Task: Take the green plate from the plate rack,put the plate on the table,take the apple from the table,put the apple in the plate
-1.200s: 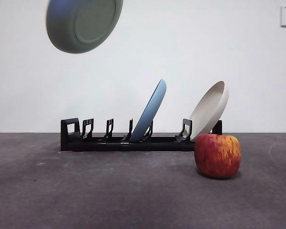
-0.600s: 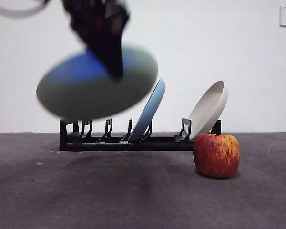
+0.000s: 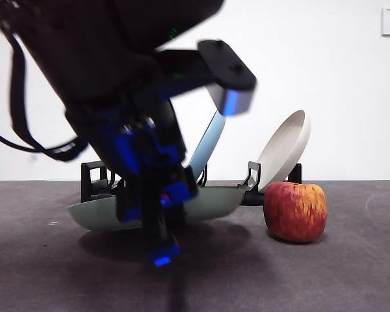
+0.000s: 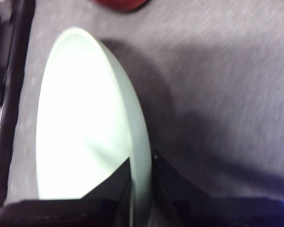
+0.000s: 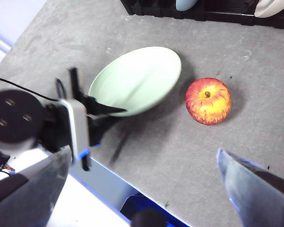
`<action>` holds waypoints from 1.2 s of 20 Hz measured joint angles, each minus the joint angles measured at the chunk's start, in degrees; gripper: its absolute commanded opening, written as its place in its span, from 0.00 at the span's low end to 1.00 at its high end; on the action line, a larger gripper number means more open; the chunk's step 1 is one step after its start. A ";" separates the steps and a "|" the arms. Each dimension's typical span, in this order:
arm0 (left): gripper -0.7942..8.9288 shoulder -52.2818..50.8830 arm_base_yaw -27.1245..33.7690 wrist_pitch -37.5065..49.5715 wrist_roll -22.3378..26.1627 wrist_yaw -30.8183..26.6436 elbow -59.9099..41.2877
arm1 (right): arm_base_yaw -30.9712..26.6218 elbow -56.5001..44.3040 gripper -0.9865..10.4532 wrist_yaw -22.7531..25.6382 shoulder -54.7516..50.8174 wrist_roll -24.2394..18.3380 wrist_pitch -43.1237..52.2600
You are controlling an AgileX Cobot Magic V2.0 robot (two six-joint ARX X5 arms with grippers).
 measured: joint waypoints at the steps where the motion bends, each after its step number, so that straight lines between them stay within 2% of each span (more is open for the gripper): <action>1: 0.07 1.18 -0.48 0.96 0.61 -0.26 0.02 | 0.00 0.00 0.66 0.00 -0.02 0.00 0.00; 4: 0.09 3.26 -1.11 2.60 1.25 0.37 0.09 | 0.00 0.00 0.66 0.00 0.00 0.00 0.00; 5: 0.13 3.23 -1.11 2.45 1.27 0.72 0.20 | 0.02 0.00 0.66 0.00 0.00 0.00 -0.02; 6: 0.24 3.23 -1.11 2.27 1.27 1.16 0.39 | 0.00 0.00 0.66 0.00 0.00 0.00 0.00; 8: 0.40 3.54 -1.07 0.44 0.83 4.07 0.37 | 0.00 0.00 0.66 0.00 -0.02 0.00 -0.02; 14: 0.41 2.97 -0.98 0.96 -0.33 3.15 0.37 | 0.00 0.00 0.66 0.00 0.00 0.00 -0.02; 19: 0.42 -1.46 -1.05 -2.64 -1.55 2.69 1.57 | 0.00 0.00 0.66 0.00 0.44 0.00 0.00; 22: 0.41 -7.37 -1.05 -6.25 -4.52 1.64 6.38 | 0.00 0.00 0.66 0.02 1.79 0.00 0.07; 24: 0.41 -11.43 -1.05 -9.46 -8.46 1.66 9.51 | 0.00 0.02 0.66 0.00 3.08 0.00 1.11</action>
